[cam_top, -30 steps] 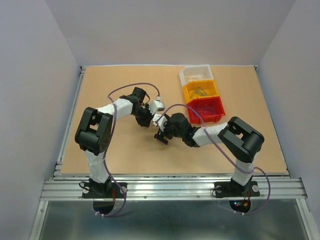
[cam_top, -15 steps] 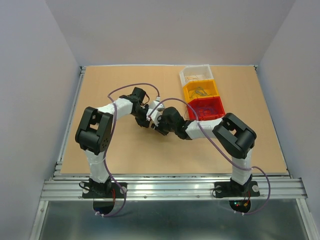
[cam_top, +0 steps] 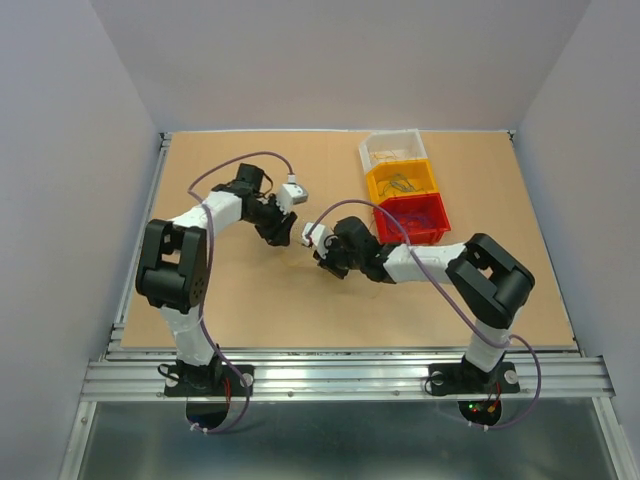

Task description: Untangle the cables

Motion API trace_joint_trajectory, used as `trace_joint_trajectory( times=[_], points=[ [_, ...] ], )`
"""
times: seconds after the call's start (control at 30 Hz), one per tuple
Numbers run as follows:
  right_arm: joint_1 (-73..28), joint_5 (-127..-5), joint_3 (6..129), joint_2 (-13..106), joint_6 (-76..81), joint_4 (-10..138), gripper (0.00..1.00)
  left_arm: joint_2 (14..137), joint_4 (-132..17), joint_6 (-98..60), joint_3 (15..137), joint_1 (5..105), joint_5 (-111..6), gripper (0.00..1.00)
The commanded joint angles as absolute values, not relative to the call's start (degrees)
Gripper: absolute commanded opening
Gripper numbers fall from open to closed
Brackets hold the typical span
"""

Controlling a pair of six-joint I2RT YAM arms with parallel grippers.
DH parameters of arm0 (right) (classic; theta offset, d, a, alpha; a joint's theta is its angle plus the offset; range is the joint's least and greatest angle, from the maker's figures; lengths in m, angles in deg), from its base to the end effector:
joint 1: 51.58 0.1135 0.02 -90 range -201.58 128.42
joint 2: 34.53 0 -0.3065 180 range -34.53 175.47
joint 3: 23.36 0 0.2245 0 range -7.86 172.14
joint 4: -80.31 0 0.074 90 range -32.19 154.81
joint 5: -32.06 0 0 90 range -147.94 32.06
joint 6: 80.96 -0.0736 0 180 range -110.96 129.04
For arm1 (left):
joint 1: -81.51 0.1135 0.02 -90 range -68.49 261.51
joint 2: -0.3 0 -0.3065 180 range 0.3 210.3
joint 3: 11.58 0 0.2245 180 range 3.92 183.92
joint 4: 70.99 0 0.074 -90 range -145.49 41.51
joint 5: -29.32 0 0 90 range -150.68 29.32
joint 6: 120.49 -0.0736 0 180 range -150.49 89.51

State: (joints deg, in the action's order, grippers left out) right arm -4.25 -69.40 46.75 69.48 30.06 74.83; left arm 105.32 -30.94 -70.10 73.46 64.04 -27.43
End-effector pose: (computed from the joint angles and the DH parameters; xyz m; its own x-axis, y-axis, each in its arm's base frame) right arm 0.2559 0.2992 0.1930 -0.1056 -0.6332 -0.7667 -0.9241 0.3473 -0.1596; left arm 0.3486 -0.1520 0.2154 -0.3100 0.6565 -0.6877 0.9215 0.3854 -0.0474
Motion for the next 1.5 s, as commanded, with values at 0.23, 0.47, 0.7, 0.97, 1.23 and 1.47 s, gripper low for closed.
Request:
trace_joint_trajectory(
  times=[0.23, 0.47, 0.7, 0.97, 1.23, 1.47],
  points=[
    [-7.3, -74.5, 46.0, 61.4, 18.9, 81.1, 0.01, 91.5, -39.8, -64.4, 73.2, 76.2, -13.3, 0.58],
    [-14.3, -72.6, 50.4, 57.0, 9.8, 85.4, 0.01, 84.6, -49.4, -59.6, 68.3, 80.0, -12.1, 0.59],
    [-24.1, -74.2, 61.5, 62.1, 0.5, 89.2, 0.01, 81.6, -53.9, -57.6, 65.3, 80.2, -13.0, 0.6],
    [-33.7, -69.7, 72.6, 71.2, -10.2, 94.0, 0.01, 81.5, -55.2, -57.3, 64.4, 80.3, -13.6, 0.6],
    [-39.2, -56.6, 76.9, 76.2, -19.4, 92.7, 0.01, 83.4, -55.2, -57.0, 64.8, 80.0, -12.8, 0.63],
    [-39.5, -49.9, 80.0, 81.3, -19.1, 87.8, 0.01, 91.8, -56.7, -53.3, 72.5, 73.8, -16.8, 0.64]
  ],
)
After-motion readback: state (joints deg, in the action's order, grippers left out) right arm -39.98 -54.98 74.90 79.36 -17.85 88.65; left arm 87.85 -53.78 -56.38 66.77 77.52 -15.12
